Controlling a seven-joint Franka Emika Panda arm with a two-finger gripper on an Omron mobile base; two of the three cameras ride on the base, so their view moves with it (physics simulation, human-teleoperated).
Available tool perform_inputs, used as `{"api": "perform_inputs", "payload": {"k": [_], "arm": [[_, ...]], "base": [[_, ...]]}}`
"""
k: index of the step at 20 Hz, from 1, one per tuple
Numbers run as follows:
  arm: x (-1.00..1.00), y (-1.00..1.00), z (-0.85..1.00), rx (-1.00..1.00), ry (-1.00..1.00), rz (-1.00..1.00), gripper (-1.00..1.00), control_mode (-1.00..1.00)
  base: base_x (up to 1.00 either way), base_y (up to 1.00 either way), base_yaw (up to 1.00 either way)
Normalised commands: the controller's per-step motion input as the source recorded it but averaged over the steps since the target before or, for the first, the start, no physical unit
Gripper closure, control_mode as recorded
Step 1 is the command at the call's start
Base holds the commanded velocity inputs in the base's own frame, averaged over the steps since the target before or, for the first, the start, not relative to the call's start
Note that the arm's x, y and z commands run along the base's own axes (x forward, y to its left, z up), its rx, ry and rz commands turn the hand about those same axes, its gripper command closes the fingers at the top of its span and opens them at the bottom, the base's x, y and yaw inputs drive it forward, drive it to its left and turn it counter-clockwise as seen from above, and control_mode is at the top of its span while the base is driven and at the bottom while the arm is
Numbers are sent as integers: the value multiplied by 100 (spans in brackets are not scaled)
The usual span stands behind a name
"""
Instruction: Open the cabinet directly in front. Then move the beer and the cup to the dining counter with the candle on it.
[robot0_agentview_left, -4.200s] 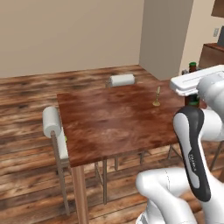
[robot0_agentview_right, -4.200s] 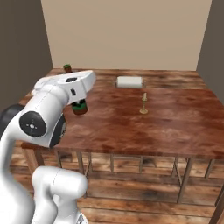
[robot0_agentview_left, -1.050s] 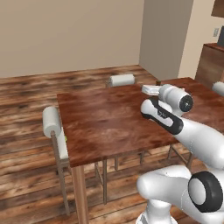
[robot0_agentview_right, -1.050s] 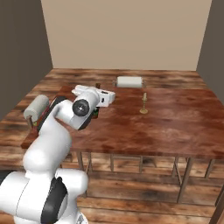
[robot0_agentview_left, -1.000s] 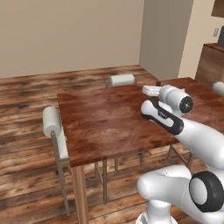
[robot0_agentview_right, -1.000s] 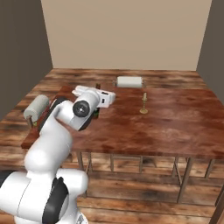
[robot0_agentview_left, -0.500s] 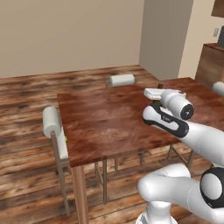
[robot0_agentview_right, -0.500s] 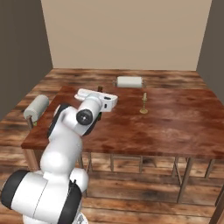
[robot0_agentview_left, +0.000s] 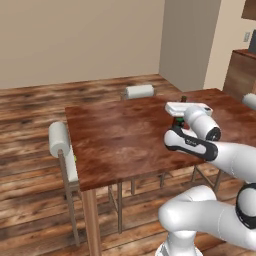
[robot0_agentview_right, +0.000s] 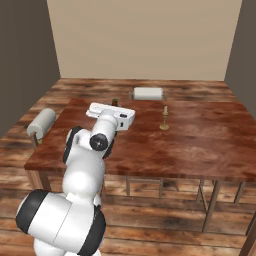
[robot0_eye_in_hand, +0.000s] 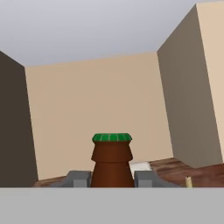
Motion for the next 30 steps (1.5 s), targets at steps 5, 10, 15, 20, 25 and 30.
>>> {"api": "perform_inputs", "payload": {"k": [5,10,15,20,25,30], "arm": [[0,0,-11,0,-8,0,100,-100],[0,0,0,0,0,0,100,-100],[0,0,0,0,0,0,100,-100],[3,0,-4,-3,0,0,100,-100],[12,0,-10,-4,0,0,100,-100],[18,0,-10,-2,0,0,100,-100]], "base": [[0,0,0],[0,0,0],[0,0,0],[0,0,0],[0,0,0],[0,0,0]]}}
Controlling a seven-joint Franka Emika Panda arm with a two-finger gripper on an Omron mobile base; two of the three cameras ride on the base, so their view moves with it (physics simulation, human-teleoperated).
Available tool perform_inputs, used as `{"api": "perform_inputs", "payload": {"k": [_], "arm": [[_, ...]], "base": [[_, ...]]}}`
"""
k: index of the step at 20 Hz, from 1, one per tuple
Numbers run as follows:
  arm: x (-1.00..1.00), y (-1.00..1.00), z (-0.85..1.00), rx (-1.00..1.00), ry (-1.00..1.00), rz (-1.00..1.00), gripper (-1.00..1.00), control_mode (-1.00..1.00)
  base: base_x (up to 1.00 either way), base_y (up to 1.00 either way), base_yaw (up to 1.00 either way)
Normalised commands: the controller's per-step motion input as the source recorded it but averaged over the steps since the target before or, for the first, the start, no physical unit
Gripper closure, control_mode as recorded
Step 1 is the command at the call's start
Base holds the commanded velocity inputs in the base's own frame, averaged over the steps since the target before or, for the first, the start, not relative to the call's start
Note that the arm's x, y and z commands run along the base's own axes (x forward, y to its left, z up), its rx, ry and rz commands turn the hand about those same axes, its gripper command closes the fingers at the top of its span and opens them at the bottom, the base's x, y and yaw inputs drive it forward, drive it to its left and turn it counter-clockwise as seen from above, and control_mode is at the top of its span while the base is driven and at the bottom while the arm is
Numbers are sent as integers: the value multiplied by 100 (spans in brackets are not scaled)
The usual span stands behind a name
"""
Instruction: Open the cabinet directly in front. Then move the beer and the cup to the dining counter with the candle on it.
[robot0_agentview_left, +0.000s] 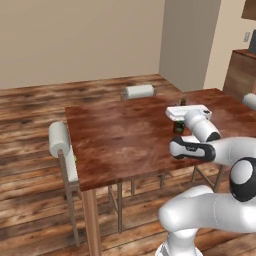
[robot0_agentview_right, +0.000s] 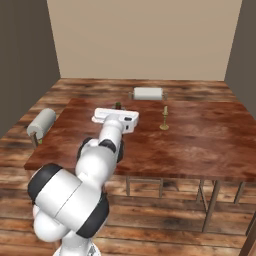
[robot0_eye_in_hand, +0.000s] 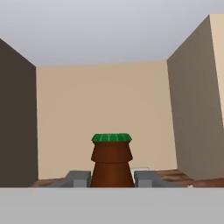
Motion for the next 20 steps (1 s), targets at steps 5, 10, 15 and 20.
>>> {"api": "perform_inputs", "payload": {"k": [5,10,15,20], "arm": [[21,0,-9,-1,0,0,100,-100],[28,3,-16,0,0,0,100,-100],[35,8,-22,0,0,0,100,-100],[46,11,-28,0,0,0,100,-100]], "base": [[0,0,0],[0,0,0],[0,0,0],[0,0,0]]}}
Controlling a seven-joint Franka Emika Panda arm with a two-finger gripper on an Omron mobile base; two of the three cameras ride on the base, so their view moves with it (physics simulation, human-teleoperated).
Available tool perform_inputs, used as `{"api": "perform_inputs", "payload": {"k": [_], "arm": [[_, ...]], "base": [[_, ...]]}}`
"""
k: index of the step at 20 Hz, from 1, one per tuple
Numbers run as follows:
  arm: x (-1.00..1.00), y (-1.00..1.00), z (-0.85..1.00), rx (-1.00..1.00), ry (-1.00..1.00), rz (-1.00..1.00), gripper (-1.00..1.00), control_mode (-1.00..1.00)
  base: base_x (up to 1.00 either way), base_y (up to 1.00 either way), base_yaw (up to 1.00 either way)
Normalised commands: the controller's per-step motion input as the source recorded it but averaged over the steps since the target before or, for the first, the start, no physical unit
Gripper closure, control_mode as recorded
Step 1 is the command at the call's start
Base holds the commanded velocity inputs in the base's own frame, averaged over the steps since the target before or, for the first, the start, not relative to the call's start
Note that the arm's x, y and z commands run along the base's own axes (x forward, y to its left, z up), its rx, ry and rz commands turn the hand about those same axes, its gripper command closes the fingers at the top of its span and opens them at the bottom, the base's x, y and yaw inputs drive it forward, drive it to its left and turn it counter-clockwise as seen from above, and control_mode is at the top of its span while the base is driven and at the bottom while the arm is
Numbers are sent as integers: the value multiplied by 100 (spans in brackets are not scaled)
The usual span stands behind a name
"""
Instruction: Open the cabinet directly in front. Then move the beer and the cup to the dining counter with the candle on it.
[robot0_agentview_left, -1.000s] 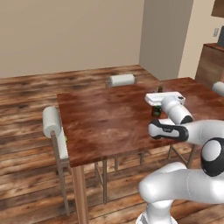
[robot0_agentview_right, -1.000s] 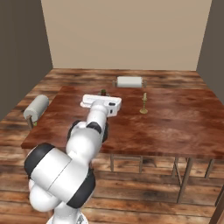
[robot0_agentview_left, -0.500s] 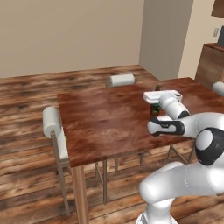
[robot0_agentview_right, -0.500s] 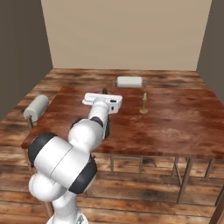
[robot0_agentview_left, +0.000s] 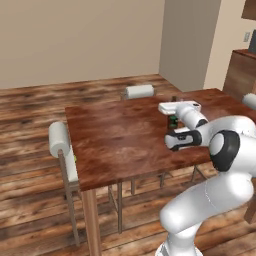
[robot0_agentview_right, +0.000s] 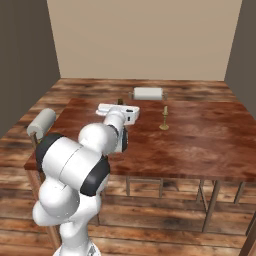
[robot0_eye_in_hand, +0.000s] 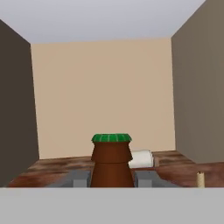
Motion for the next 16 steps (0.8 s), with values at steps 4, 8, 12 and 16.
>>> {"api": "perform_inputs", "payload": {"k": [4,8,12,16], "arm": [[37,1,-34,0,0,0,100,-100],[19,0,-41,0,-2,0,100,-100],[5,0,-38,1,-5,0,100,-100],[0,0,-36,0,-8,0,100,-100]], "base": [[0,0,0],[0,0,0],[0,0,0],[0,0,0]]}}
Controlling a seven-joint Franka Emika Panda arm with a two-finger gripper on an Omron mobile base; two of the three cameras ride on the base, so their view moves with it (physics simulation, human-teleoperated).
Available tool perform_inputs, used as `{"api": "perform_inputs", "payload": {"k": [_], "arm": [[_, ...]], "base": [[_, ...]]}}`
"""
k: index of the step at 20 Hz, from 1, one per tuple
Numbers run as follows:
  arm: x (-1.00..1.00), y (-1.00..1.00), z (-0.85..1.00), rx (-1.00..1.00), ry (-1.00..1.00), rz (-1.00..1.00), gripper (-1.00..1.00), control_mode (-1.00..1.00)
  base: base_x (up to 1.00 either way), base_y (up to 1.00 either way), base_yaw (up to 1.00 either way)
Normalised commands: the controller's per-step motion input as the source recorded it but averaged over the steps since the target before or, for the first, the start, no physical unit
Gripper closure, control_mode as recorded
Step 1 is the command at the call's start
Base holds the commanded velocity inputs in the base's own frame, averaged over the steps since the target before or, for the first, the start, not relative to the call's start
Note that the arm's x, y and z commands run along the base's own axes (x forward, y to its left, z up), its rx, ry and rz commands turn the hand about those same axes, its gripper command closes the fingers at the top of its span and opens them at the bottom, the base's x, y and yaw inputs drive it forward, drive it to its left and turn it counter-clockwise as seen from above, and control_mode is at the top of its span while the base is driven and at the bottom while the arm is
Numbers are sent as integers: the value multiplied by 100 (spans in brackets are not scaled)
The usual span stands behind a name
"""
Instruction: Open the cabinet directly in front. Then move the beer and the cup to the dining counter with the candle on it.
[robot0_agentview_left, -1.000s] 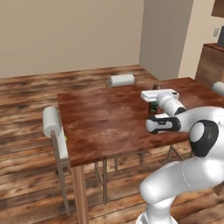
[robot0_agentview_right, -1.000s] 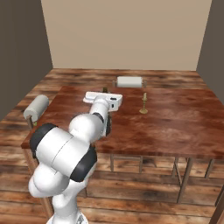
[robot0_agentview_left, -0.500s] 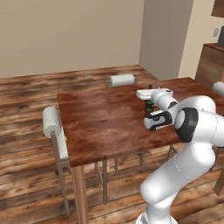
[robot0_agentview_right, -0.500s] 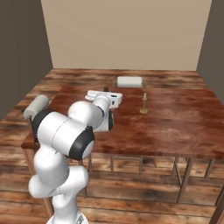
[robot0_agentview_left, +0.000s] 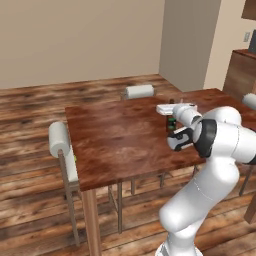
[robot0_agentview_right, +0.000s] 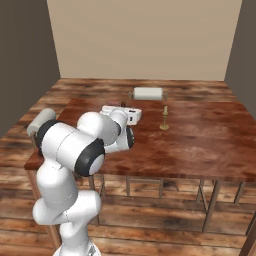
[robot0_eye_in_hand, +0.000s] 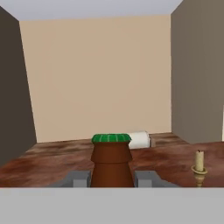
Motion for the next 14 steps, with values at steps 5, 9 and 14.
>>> {"api": "perform_inputs", "payload": {"k": [5,9,14], "arm": [[4,0,-30,0,-14,0,100,-100],[19,0,-29,0,-20,0,100,-100],[23,0,-35,0,-27,0,100,-100]], "base": [[0,0,0],[0,0,0],[0,0,0]]}}
